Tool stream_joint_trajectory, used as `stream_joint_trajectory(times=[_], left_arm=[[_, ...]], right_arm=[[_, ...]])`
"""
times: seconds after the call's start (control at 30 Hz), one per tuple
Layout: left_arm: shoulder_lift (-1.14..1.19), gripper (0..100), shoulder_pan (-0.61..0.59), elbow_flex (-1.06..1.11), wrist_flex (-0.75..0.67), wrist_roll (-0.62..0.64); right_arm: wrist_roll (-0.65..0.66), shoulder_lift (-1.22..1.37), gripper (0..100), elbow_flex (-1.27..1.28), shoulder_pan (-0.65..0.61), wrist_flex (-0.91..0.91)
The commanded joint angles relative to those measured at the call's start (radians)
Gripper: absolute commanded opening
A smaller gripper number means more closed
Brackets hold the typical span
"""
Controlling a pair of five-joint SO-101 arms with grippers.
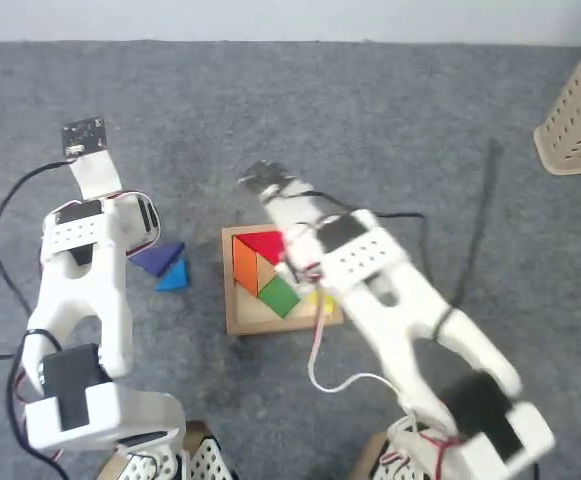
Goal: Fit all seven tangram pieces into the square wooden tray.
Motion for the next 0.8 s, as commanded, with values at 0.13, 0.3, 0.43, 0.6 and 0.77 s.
stream_joint_trajectory(times=[0.13,0.3,0.43,0.6,0.77], left_arm=[[-0.018,17,0.002,-0.13,0.308,-0.195],[-0.025,17,0.044,-0.165,0.534,-0.477],[-0.025,16,0.048,-0.148,0.606,-0.583],[-0.025,17,0.075,-0.137,0.606,-0.6],[-0.012,17,0.147,-0.104,0.505,-0.588]], right_arm=[[0.077,-0.332,2.7,0.278,0.306,0.09],[0.222,-0.486,2.7,0.554,0.544,0.027],[0.344,-0.564,2.7,0.715,0.704,-0.068],[0.39,-0.613,2.7,0.815,0.757,-0.13],[0.393,-0.636,2.7,0.83,0.757,-0.137]])
